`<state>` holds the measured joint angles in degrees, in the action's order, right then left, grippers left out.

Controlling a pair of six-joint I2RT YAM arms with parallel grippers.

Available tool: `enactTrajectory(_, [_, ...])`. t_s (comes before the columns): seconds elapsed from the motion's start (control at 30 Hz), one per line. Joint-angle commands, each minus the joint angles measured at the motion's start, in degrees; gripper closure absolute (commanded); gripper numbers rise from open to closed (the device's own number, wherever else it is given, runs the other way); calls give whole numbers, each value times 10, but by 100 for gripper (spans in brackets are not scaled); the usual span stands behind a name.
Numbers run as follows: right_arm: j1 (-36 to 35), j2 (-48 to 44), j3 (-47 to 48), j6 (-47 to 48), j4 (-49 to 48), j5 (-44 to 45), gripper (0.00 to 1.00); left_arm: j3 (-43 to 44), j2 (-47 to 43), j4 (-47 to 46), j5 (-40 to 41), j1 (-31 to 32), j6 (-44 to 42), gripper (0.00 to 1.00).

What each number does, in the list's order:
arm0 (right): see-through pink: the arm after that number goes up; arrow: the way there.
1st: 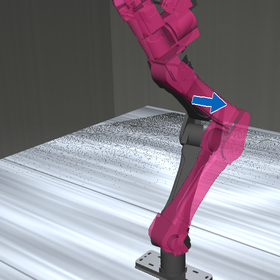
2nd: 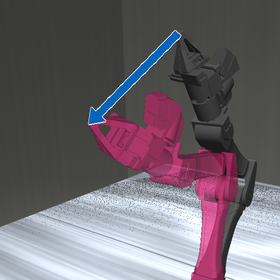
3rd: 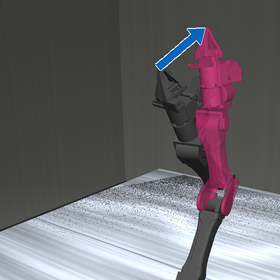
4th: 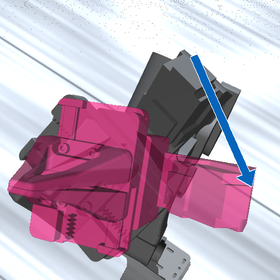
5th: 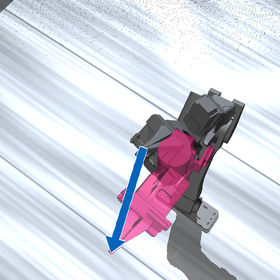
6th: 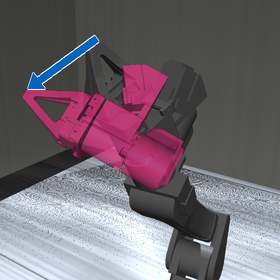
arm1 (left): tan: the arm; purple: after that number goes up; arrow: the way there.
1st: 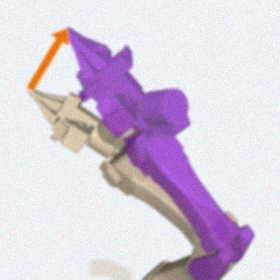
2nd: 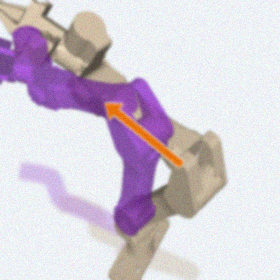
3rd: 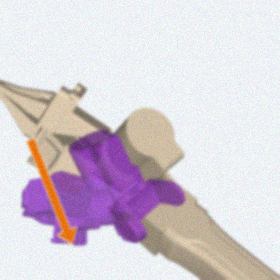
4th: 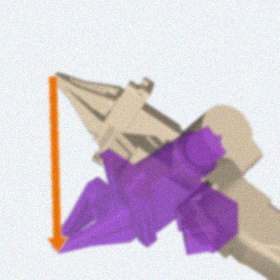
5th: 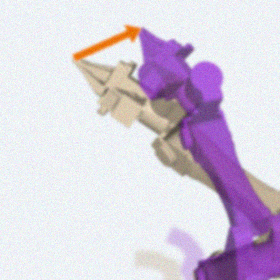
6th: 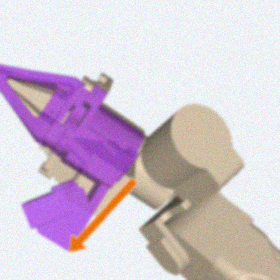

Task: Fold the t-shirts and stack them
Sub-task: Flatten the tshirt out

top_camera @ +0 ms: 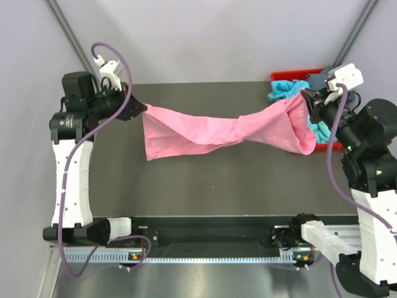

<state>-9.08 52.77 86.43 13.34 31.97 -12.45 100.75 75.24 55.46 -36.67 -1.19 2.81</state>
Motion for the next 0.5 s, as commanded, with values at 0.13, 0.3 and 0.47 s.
enactTrajectory(0.13, [6, 72, -88, -4, -68, -18, 100, -30, 108, 15, 44, -2, 12, 100])
enactTrajectory(0.3, [5, 157, -122, -20, -122, -23, 100, -14, 269, 25, 24, -2, 19, 100])
enactTrajectory(0.47, [-1, 246, -109, -13, -138, -19, 100, 64, 431, 26, 25, -1, 24, 100])
